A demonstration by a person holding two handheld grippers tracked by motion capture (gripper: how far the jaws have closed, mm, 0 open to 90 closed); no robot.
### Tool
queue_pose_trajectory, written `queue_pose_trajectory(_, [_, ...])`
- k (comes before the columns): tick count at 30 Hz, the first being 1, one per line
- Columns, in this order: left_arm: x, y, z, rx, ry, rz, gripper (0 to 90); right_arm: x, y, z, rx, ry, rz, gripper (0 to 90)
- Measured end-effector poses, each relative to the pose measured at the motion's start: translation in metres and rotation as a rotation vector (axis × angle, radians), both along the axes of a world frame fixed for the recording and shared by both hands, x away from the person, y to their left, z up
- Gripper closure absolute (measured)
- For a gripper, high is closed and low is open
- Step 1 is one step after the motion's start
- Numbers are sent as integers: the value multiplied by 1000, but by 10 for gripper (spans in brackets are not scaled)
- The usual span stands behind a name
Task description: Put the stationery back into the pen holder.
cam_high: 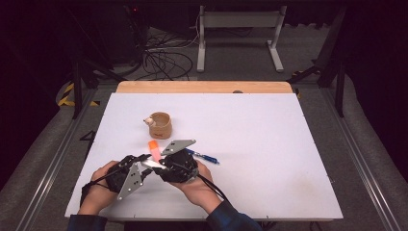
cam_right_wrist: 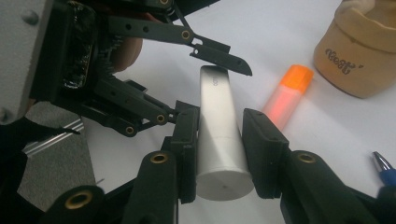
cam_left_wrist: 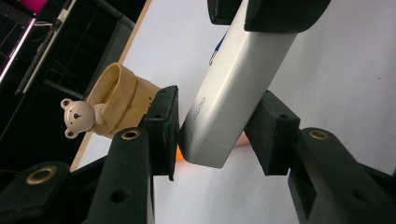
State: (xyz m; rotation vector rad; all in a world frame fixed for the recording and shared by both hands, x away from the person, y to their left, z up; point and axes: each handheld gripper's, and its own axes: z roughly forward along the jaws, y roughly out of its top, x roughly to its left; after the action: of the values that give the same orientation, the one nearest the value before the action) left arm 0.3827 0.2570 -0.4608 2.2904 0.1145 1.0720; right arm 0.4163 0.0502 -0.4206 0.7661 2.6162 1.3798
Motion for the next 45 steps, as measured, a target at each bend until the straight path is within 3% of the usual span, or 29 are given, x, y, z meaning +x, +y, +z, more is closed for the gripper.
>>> queue_pose_trajectory(5, [-2,-4,-2,39,-5,-35,625,1,0,3,8,1,-4,675])
queue_pose_trajectory(8, [-2,-7,-5,21,22,-56,655,2,0,6,13,-8,-6,699])
queue_pose_trajectory(9, [-2,-7,-3,47,30,-66,662,2,0,7,15,-13,-7,726])
queue_pose_trajectory(10, [-2,-8,-5,17,39,-74,673,1,-1,7,23,-18,-11,780])
queue_pose_trajectory(11, [-2,-9,-5,22,45,-79,679,2,-1,8,29,-15,-8,786])
queue_pose_trajectory(18, [-1,-8,-3,-11,93,-83,710,3,-3,10,37,-27,-7,732])
queue_pose_trajectory(22, [0,-6,-2,-65,118,-90,711,2,-3,11,55,-43,-1,677])
queue_pose_trajectory(31, [5,1,1,-213,176,-67,710,-1,-12,18,107,-138,-26,513])
queue_pose_trajectory(36, [8,3,1,-307,231,-41,711,-2,-18,21,100,-184,-15,421])
queue_pose_trajectory(45, [13,5,3,-438,276,6,710,3,-31,17,97,-229,-12,339])
